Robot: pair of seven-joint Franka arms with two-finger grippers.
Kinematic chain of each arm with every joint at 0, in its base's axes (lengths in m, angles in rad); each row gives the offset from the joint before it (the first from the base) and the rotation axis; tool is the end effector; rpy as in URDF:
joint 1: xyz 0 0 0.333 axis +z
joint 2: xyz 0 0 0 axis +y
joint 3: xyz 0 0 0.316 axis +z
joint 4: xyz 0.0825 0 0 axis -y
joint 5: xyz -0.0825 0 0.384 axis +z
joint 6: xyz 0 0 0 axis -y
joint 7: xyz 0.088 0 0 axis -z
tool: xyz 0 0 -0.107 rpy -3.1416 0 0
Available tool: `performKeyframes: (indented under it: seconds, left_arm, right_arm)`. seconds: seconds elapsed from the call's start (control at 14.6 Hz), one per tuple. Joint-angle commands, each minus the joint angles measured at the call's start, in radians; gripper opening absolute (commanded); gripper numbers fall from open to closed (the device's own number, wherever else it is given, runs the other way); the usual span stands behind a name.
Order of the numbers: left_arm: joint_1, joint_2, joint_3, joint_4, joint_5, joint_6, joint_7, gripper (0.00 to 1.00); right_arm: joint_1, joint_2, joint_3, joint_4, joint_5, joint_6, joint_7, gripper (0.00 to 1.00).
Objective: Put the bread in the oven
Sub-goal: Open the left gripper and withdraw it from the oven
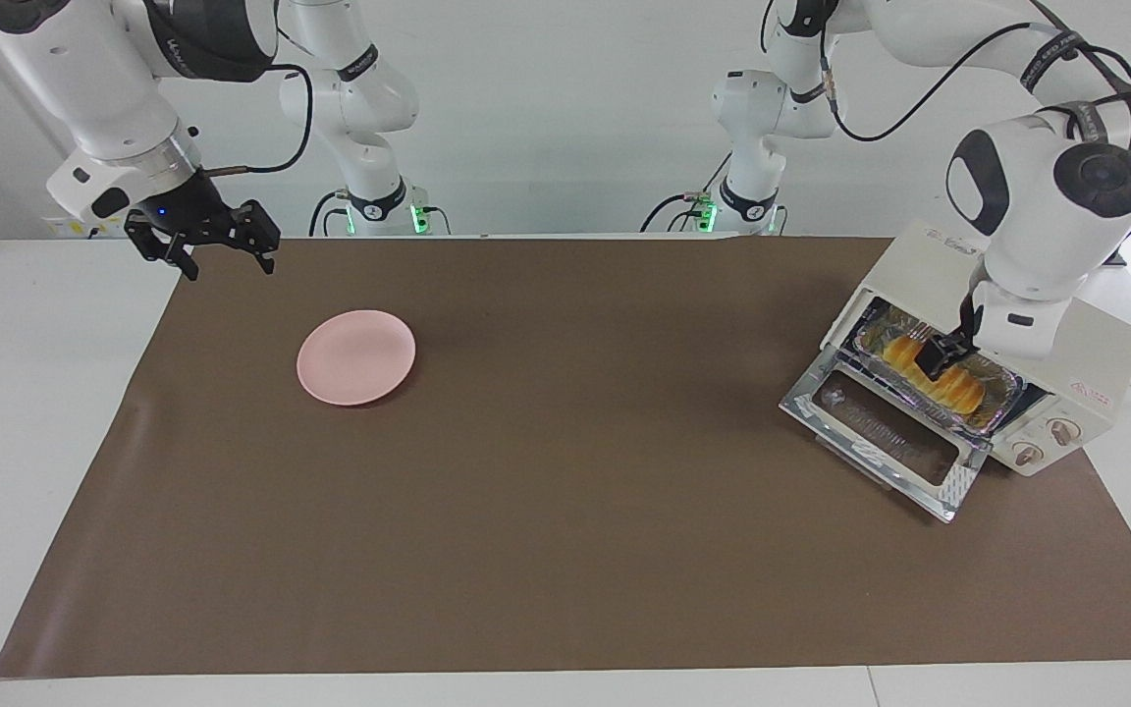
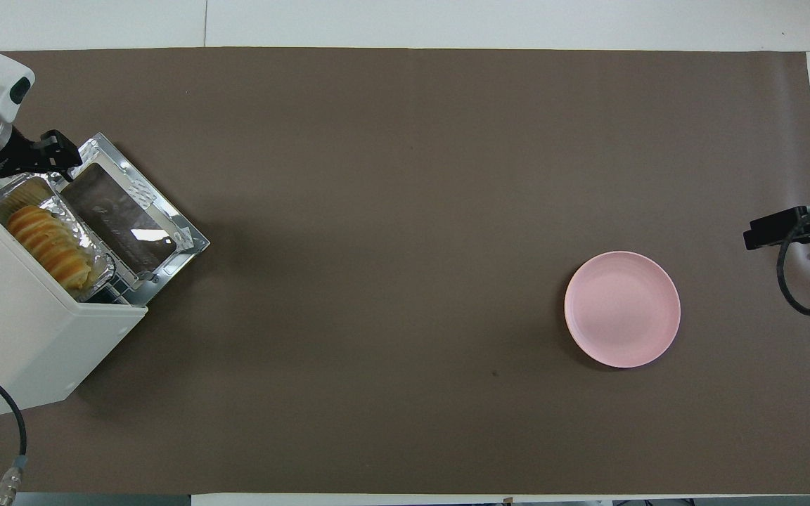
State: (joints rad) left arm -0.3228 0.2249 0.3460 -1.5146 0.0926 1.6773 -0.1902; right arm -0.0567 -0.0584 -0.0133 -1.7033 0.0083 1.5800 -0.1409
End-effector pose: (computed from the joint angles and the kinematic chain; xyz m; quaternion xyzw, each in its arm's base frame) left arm 0.6220 0.0030 0.5358 -0.9915 -0.0970 0.0174 0.0855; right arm 0.5326 -0.0367 0.5946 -0.9988 -0.0353 0.0318 0.0079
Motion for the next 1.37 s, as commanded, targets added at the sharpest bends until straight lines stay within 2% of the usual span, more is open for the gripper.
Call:
performKeyframes:
  seconds: [0.0, 0.14, 0.21, 0.27, 0.41, 0.48, 0.62, 0.75, 0.89, 0.96, 1.3]
  left_arm:
    - [0.002, -0.090, -0.005, -0.018, -0.068, -0.101, 0.104, 1.00]
    - [0.001, -0.131, -0.016, -0.021, -0.102, -0.161, 0.126, 1.00]
    - [0.020, -0.139, -0.069, -0.019, -0.134, -0.171, 0.129, 1.00]
    - [0.130, -0.138, -0.184, -0.015, -0.140, -0.192, 0.129, 1.00]
    - [0.415, -0.145, -0.499, -0.010, -0.134, -0.209, 0.130, 1.00]
    - [0.488, -0.163, -0.580, -0.027, -0.134, -0.196, 0.124, 1.00]
    - [0.478, -0.168, -0.576, -0.033, -0.134, -0.211, 0.121, 1.00]
    - [0.478, -0.228, -0.578, -0.045, -0.134, -0.261, 0.137, 1.00]
    - [0.438, -0.277, -0.578, -0.123, -0.134, -0.231, 0.133, 1.00]
    - [0.433, -0.282, -0.578, -0.150, -0.134, -0.155, 0.124, 1.00]
    - [0.413, -0.286, -0.546, -0.156, -0.134, -0.162, 0.140, 1.00]
  right_arm:
    - [-0.015, -0.020, 0.009, -0.019, 0.009, -0.002, -0.012, 1.00]
    - [-0.014, -0.020, 0.009, -0.019, 0.010, -0.002, -0.012, 1.00]
    - [-0.015, -0.020, 0.009, -0.019, 0.009, -0.002, -0.012, 1.00]
    - [-0.015, -0.020, 0.009, -0.019, 0.009, -0.002, -0.012, 1.00]
    - [-0.015, -0.020, 0.009, -0.019, 0.009, -0.002, -0.012, 1.00]
    - [-0.015, -0.020, 0.009, -0.019, 0.009, -0.002, -0.012, 1.00]
    - [-0.015, -0.020, 0.009, -0.019, 0.009, -0.002, -0.012, 1.00]
    - [-0.015, -0.020, 0.009, -0.019, 0.009, -0.002, -0.012, 1.00]
    - [-0.015, -0.020, 0.009, -0.019, 0.010, -0.002, -0.012, 1.00]
    - [-0.015, -0.020, 0.009, -0.019, 0.009, -0.002, -0.012, 1.00]
    - [-0.015, -0.020, 0.009, -0.019, 0.010, -0.002, -0.012, 1.00]
